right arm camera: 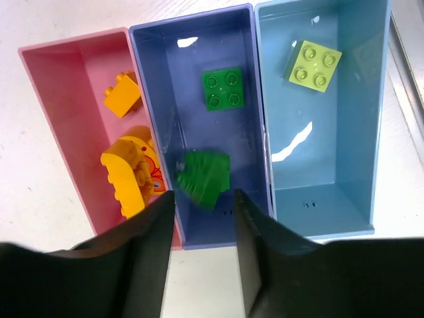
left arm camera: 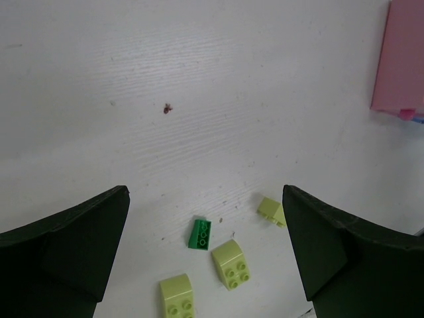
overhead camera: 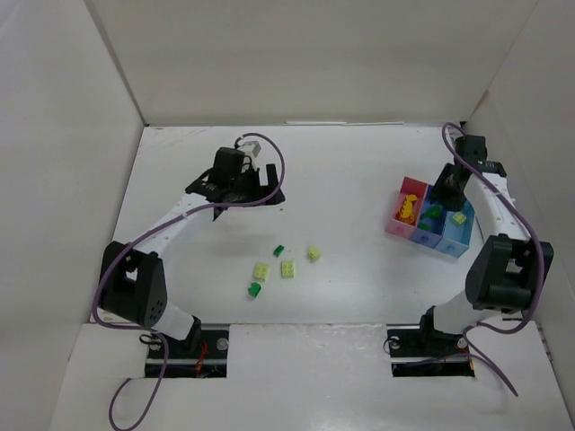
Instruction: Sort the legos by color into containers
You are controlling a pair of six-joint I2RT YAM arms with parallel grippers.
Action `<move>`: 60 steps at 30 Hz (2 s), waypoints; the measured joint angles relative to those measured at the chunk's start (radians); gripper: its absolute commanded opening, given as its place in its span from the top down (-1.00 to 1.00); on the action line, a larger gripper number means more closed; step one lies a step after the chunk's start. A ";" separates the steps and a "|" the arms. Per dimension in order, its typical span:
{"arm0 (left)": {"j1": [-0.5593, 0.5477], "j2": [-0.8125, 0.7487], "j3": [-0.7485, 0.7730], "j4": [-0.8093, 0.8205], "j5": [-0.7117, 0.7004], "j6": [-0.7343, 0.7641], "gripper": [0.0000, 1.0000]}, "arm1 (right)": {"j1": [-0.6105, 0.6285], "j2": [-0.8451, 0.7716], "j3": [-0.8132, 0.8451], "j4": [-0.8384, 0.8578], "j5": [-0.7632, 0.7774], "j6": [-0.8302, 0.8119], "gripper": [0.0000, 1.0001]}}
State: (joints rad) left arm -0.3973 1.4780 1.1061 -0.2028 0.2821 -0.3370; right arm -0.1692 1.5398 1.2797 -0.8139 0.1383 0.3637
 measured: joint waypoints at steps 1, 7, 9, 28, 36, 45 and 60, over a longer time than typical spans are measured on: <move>0.000 0.000 -0.009 -0.003 0.000 -0.005 -1.00 | -0.001 -0.001 0.000 0.000 0.000 -0.001 -0.07; 0.000 -0.002 -0.075 -0.016 0.001 -0.038 -1.00 | -0.002 -0.021 0.001 0.000 -0.006 -0.018 -0.26; 0.000 -0.011 -0.101 -0.018 0.002 -0.051 -1.00 | -0.002 -0.043 0.000 0.002 -0.026 -0.038 -0.31; -0.070 -0.360 -0.416 -0.126 -0.097 -0.305 -1.00 | 0.814 -0.108 -0.073 0.194 -0.080 -0.282 -0.45; -0.070 -0.493 -0.512 -0.199 -0.153 -0.446 -1.00 | 1.052 0.085 -0.085 0.283 -0.062 -0.277 -0.47; -0.070 -0.521 -0.549 -0.252 -0.163 -0.509 -1.00 | 1.053 0.236 -0.097 0.314 0.029 -0.230 -0.31; -0.070 -0.516 -0.550 -0.255 -0.177 -0.517 -1.00 | 1.047 0.248 -0.120 0.324 0.023 -0.160 0.81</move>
State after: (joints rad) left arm -0.4675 0.9619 0.5560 -0.4576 0.1047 -0.8539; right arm 0.8780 1.7882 1.1599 -0.4896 0.1612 0.2039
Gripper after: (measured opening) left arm 0.997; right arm 0.347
